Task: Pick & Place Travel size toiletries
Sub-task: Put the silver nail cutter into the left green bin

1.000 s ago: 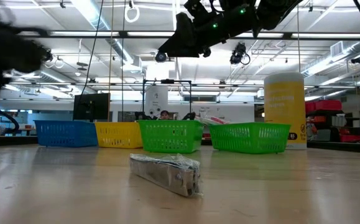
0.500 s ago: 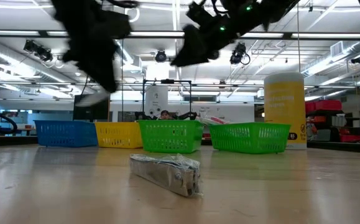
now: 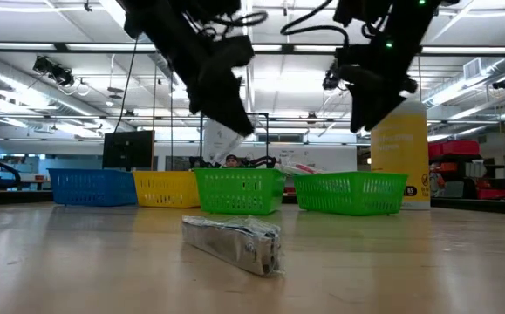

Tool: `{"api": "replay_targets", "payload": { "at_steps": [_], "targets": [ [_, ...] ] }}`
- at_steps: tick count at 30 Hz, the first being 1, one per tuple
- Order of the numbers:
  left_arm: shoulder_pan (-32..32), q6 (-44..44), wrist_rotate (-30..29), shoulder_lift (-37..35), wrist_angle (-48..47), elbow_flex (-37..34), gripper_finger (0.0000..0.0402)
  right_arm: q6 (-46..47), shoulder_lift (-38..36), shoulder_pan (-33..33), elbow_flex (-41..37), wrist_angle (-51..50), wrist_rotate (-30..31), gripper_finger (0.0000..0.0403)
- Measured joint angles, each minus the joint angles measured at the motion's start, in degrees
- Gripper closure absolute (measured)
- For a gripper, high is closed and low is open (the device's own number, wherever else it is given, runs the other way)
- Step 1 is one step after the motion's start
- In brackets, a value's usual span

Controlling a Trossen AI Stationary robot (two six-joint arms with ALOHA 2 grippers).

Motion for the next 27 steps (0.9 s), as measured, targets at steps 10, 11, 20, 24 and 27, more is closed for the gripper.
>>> {"api": "replay_targets", "payload": {
  "at_steps": [10,11,20,24,27],
  "targets": [
    [3.57,6.85,1.97,7.10,1.84,-0.11,0.0289,8.29,-0.16,6.66,-2.77,3.41,-12.70,0.0165],
    [3.77,7.57,2.48,7.68,2.69,-0.05,0.0285,10.28,-0.10,7.67,-2.77,2.79,-14.28,0.0166],
    [3.98,12.27,1.43,7.42,3.81,0.41,0.0281,33.92,-0.12,20.13,-2.79,-1.96,-27.12,0.0185],
    [3.96,14.91,-0.68,7.44,3.76,3.08,0.0284,43.99,-0.10,25.11,-2.79,-2.95,-31.78,0.0185],
    [3.96,14.29,-4.25,7.44,3.98,6.24,0.0283,52.44,-0.10,28.05,-2.79,-4.31,-35.10,0.0185]
  ]
}}
